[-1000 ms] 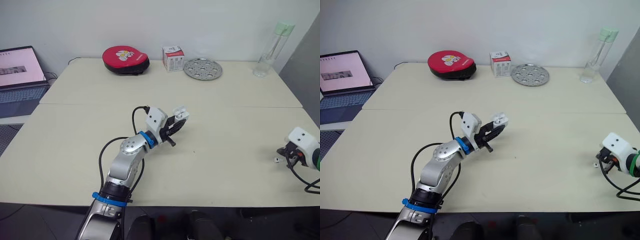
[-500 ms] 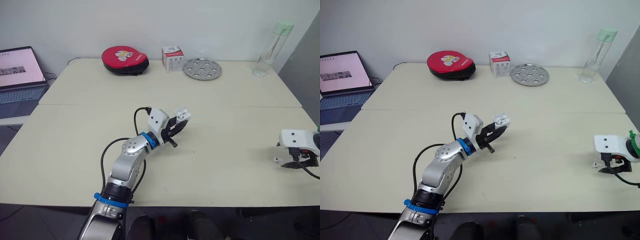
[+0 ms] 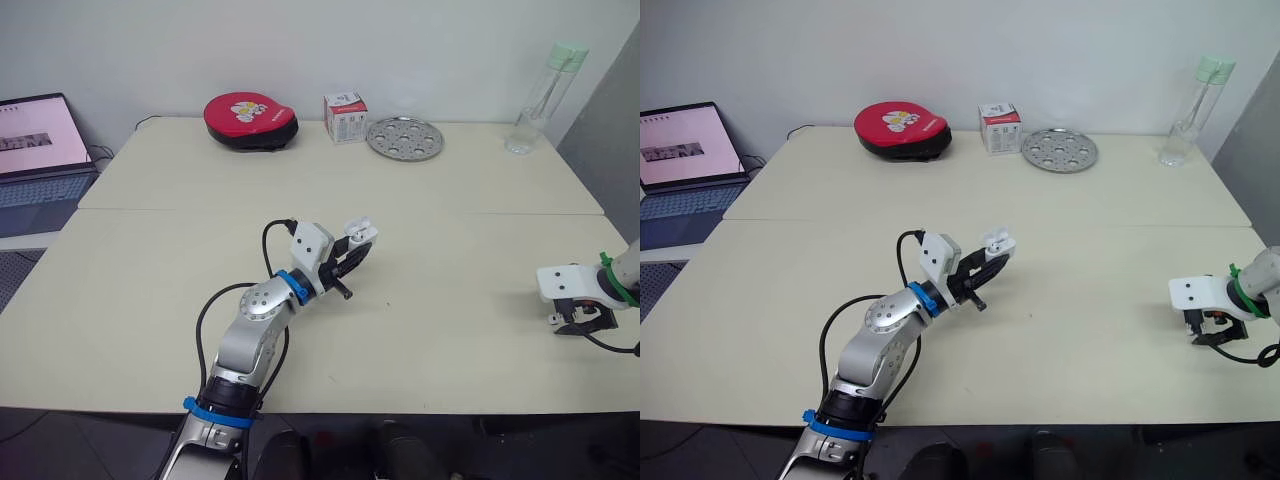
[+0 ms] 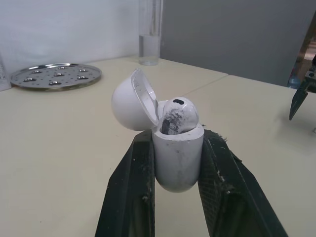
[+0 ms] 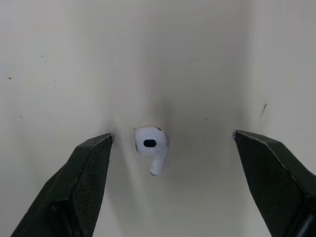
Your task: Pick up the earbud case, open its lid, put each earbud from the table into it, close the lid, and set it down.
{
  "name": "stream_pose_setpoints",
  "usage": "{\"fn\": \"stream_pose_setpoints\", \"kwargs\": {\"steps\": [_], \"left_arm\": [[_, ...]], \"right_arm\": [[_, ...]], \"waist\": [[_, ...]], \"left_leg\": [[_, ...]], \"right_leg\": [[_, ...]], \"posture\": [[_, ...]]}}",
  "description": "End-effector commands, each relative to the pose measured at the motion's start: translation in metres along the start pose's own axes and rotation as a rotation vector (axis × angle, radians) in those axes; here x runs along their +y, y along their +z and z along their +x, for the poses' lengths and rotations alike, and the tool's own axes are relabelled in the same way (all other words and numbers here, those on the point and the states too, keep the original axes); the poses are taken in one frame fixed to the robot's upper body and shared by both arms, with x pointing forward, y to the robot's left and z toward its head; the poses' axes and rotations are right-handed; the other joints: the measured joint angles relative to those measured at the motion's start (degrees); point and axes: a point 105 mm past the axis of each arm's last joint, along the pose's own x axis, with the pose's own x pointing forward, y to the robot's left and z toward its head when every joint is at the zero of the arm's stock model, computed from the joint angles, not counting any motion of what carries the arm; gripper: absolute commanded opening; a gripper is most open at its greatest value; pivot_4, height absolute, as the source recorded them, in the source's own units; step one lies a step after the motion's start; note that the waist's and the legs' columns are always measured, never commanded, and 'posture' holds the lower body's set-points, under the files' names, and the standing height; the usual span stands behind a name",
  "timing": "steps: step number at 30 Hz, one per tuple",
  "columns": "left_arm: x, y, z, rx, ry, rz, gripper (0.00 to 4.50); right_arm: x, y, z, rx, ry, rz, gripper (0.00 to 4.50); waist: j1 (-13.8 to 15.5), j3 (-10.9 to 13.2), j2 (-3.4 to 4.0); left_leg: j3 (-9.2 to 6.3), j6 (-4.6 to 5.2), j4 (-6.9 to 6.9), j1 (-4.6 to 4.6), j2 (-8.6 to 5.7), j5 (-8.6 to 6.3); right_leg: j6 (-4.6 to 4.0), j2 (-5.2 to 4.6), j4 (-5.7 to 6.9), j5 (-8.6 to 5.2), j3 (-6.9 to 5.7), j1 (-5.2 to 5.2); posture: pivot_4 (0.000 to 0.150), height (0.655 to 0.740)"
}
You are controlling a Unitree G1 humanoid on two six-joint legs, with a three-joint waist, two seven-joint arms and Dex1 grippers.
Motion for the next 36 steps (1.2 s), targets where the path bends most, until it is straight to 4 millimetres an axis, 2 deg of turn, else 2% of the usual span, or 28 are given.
{"fn": "stream_pose_setpoints", "kwargs": {"steps": [1, 3, 16, 19, 23, 24, 28, 31, 34, 36], "left_arm": [[-0.001, 0.012, -0.001, -0.038, 0.002, 0.026, 0.76], [-0.001, 0.012, -0.002, -0.037, 0.003, 0.025, 0.76], [0.0, 0.012, 0.002, -0.041, 0.004, 0.015, 0.76], [0.0, 0.013, 0.002, -0.045, 0.007, 0.013, 0.76], [0.0, 0.014, 0.003, -0.048, 0.009, 0.012, 0.76], [0.0, 0.014, 0.003, -0.048, 0.01, 0.013, 0.76], [0.0, 0.013, 0.002, -0.046, 0.01, 0.013, 0.76], [0.001, 0.013, 0.002, -0.046, 0.009, 0.013, 0.76], [0.001, 0.013, 0.003, -0.046, 0.004, 0.009, 0.76], [0.002, 0.012, 0.004, -0.046, 0.001, 0.009, 0.76]], "right_arm": [[0.0, 0.001, 0.0, -0.007, 0.005, 0.005, 3.16], [0.001, 0.003, 0.0, -0.014, 0.009, 0.005, 2.56], [-0.003, 0.011, 0.003, -0.033, 0.003, -0.053, 2.56], [-0.002, 0.013, 0.003, -0.035, 0.009, -0.055, 1.97], [-0.003, 0.014, 0.004, -0.038, 0.01, -0.059, 0.56], [-0.004, 0.014, 0.004, -0.043, 0.006, -0.059, 0.39], [-0.005, 0.018, 0.003, -0.076, -0.006, -0.047, 0.39], [-0.017, 0.041, -0.007, -0.218, -0.051, 0.016, 0.39], [-0.051, 0.103, -0.037, -0.577, -0.23, 0.165, 0.39], [-0.072, 0.149, -0.074, -0.922, -0.337, 0.327, 0.39]], "waist": [[-0.1, 0.0, -0.01], [-0.1, 0.0, -0.01], [-0.2, 0.0, -0.01], [-0.4, 0.0, -0.04], [-0.9, 0.0, -0.07], [-1.1, 0.0, -0.07], [-1.5, 0.0, -0.08], [-1.6, 0.0, -0.1], [-1.8, 0.1, -0.12], [-2.0, 0.1, -0.12]], "left_leg": [[0.0, 0.0, 0.0, 0.1, 0.0, 0.0], [0.02, 0.01, 0.0, 0.22, 0.0, -0.01], [0.0, 0.01, -0.01, 0.33, 0.03, -0.01], [0.0, 0.01, -0.01, 0.34, 0.03, -0.01], [-0.01, 0.01, 0.0, 0.44, 0.04, -0.01], [-0.01, 0.01, 0.0, 0.45, 0.03, -0.01], [-0.03, 0.01, -0.01, 0.46, 0.06, -0.01], [-0.04, 0.0, -0.03, 0.48, 0.06, -0.01], [-0.2, -0.02, -0.08, 0.53, 0.04, -0.02], [-0.31, -0.06, -0.12, 0.49, 0.01, -0.03]], "right_leg": [[0.0, 0.0, -0.02, 0.0, 0.0, 0.12], [0.0, 0.0, -0.04, 0.0, 0.02, 0.23], [0.0, 0.0, -0.05, 0.0, 0.0, 0.34], [0.0, 0.01, -0.06, 0.0, 0.0, 0.36], [0.0, 0.0, -0.08, 0.0, 0.01, 0.48], [0.0, 0.0, -0.08, 0.0, 0.0, 0.51], [0.0, -0.01, -0.08, 0.0, 0.0, 0.51], [0.0, -0.01, -0.08, 0.0, 0.02, 0.51], [0.0, 0.0, -0.03, 0.0, 0.27, 0.49], [0.0, 0.03, 0.04, 0.0, 0.37, 0.49]], "posture": [[0.15, 0.74], [0.15, 0.74], [0.15, 0.74], [0.15, 0.74], [0.15, 0.74], [0.15, 0.74], [0.15, 0.74], [0.15, 0.74], [0.15, 0.74], [0.15, 0.74]]}}
